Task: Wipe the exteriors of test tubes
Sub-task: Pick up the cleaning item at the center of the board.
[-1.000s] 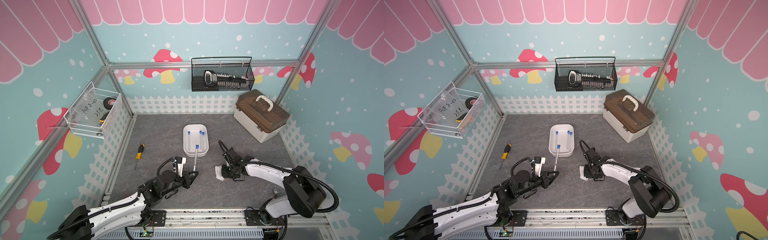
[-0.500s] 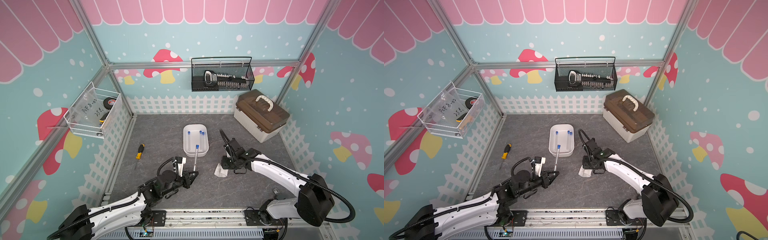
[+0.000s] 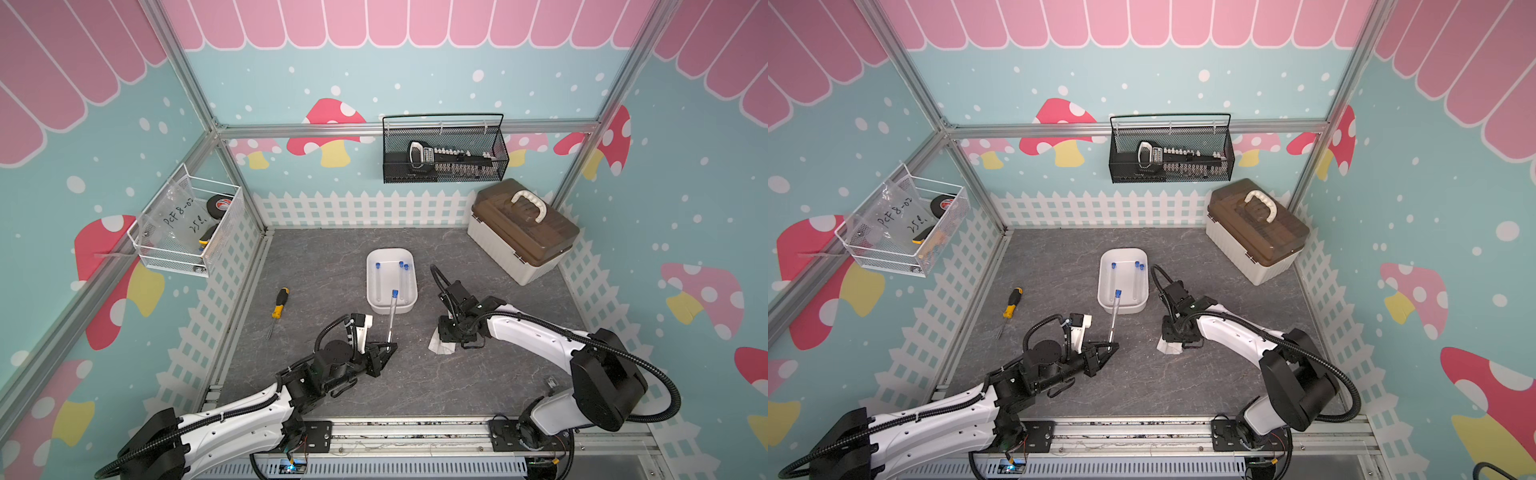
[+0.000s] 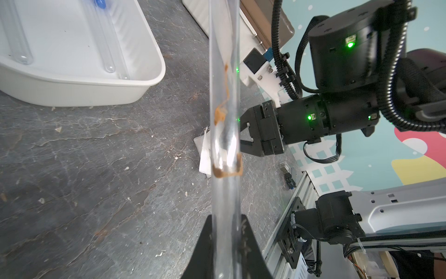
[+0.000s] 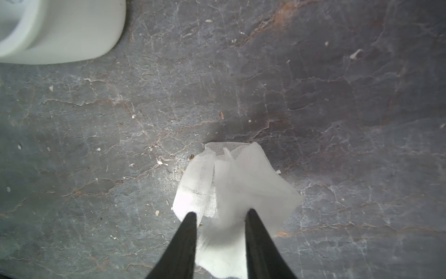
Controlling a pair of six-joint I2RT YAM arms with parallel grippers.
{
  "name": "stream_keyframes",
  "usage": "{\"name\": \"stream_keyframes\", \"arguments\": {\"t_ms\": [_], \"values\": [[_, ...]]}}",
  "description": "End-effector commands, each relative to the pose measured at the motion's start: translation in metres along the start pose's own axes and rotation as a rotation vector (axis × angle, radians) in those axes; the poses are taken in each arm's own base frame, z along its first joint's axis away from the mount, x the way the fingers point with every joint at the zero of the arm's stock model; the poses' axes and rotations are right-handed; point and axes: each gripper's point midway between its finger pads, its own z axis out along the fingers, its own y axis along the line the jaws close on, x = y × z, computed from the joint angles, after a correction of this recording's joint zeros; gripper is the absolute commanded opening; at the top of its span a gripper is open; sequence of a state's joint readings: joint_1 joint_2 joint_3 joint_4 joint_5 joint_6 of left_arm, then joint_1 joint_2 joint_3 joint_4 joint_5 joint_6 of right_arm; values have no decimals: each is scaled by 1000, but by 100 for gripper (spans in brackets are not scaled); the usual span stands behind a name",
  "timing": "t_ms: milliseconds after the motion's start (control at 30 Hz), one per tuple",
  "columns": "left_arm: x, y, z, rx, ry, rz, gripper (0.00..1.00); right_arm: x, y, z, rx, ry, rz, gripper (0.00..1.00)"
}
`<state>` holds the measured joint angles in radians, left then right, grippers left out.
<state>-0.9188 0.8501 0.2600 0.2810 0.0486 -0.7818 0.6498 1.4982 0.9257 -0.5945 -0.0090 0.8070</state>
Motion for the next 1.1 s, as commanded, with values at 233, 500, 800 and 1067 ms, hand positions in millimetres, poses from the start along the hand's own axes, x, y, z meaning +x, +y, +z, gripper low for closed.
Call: {"name": "stream_keyframes", "arguments": {"t_ms": [233, 500, 800, 1067], "values": [[-6, -7, 0, 21, -15, -5, 7, 1, -7, -15, 20, -44, 2, 0], [-6, -8, 0, 24, -14, -2, 7, -16, 16, -68, -132, -166, -9, 0], [-6, -10, 2, 36, -10, -2, 7, -2, 34, -29, -242, -83, -10, 10], [-4, -10, 1, 36, -4, -1, 7, 22, 13, 5, -168, 2, 7, 18]]}}
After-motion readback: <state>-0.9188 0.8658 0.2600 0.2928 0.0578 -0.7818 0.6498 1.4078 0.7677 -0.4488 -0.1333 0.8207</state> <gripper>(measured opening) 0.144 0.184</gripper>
